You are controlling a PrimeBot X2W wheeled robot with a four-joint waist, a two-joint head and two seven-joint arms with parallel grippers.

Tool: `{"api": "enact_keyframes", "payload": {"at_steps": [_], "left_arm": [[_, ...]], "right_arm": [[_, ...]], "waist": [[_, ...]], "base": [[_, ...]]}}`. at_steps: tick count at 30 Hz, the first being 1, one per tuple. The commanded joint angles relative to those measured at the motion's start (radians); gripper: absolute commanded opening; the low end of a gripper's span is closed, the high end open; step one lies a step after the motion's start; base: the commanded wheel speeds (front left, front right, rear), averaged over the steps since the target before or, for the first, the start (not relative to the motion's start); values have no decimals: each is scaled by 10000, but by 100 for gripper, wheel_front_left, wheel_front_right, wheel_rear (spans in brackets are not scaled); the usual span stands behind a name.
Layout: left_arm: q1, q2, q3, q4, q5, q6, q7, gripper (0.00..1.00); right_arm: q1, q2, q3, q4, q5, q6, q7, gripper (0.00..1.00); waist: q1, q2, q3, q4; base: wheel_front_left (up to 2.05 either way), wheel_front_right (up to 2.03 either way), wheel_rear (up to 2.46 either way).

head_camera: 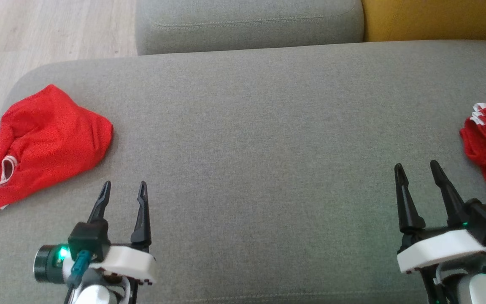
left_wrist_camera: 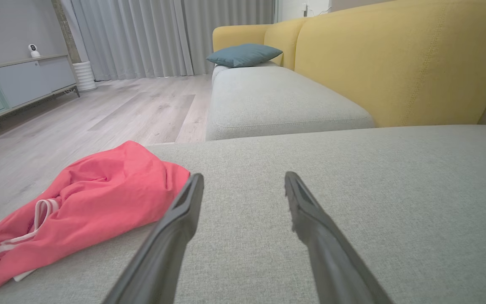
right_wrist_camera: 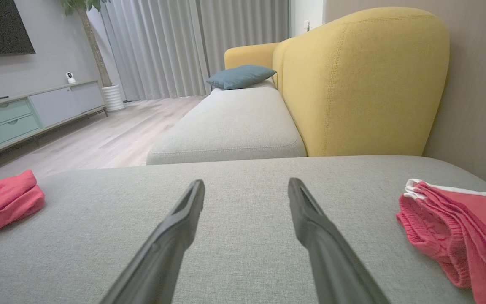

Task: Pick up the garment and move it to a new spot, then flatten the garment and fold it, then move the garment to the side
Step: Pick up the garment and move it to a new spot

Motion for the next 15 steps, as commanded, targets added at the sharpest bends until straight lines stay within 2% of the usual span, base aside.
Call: {"api": "enact_keyframes", "payload": {"at_steps": [1,15], "left_arm": [[-365,211,321,-317,-31,100,-62,100],[-536,241,198,-361,-78,76,-68,100]], "right_arm": [[-98,-45,204,-403,73,39,49,100],[4,-44,16,-441,92,39,49,100]], "waist": [[0,-1,3,3],[0,-1,-20,300]], "base": [[0,0,0],[0,0,0]]}}
